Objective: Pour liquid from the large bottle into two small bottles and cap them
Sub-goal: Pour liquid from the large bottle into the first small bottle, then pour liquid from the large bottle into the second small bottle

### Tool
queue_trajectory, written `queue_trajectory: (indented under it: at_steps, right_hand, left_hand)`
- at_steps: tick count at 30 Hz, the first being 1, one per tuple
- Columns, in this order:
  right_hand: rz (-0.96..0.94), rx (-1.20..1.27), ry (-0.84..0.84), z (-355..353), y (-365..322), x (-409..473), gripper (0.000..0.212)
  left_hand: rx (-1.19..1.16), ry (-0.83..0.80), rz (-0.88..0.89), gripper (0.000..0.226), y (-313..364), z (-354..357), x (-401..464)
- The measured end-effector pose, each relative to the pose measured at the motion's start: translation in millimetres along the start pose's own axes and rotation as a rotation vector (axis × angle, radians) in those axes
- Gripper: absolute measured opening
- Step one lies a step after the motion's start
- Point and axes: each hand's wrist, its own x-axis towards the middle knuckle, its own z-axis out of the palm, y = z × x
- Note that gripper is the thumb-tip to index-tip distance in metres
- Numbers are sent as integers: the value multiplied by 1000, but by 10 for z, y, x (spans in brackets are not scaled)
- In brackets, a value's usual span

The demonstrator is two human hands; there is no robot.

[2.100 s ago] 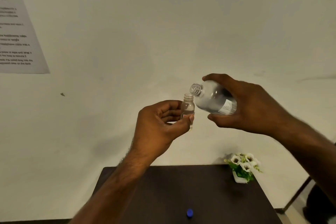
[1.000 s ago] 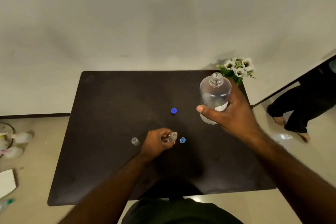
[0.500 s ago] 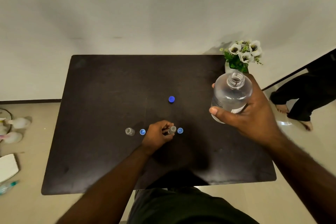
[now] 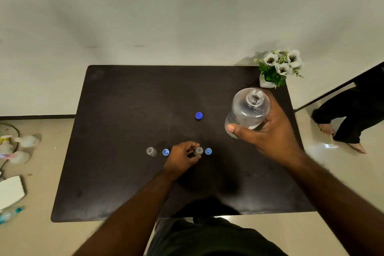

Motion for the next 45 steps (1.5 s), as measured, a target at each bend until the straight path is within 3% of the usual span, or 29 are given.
queue_trajectory:
  at_steps: [11, 14, 19, 21, 24, 27, 30, 35, 45]
  right_hand:
    - [19, 8, -12, 226, -14, 80, 77]
    - [22, 0, -24, 325, -23, 104, 77]
    - [31, 16, -38, 522, -42, 95, 78]
    - [36, 19, -53, 611, -48, 93, 78]
    - [44, 8, -76, 735, -79, 87, 81]
    - [49, 3, -87, 845, -112, 90, 83]
    - [58, -18, -101, 904, -128, 88, 82]
    - [63, -39, -114, 909, -129, 84, 82]
    - [69, -57, -110, 834, -100, 98, 82]
  left_hand:
    - [-28, 48, 10, 69, 86, -221, -357]
    - [9, 156, 71, 63, 214, -358, -560]
    - [58, 343, 139, 33, 274, -595, -942]
    - [101, 438, 74, 23, 166, -695, -1052]
    - [149, 544, -134, 31, -66, -845, -1111]
    - [261, 509, -200, 56, -310, -966, -1032]
    - [452, 484, -133, 65, -474, -1038, -862]
    - [571, 384, -62, 58, -597, -1076, -638]
    - [598, 385, 2, 39, -627, -1088, -494]
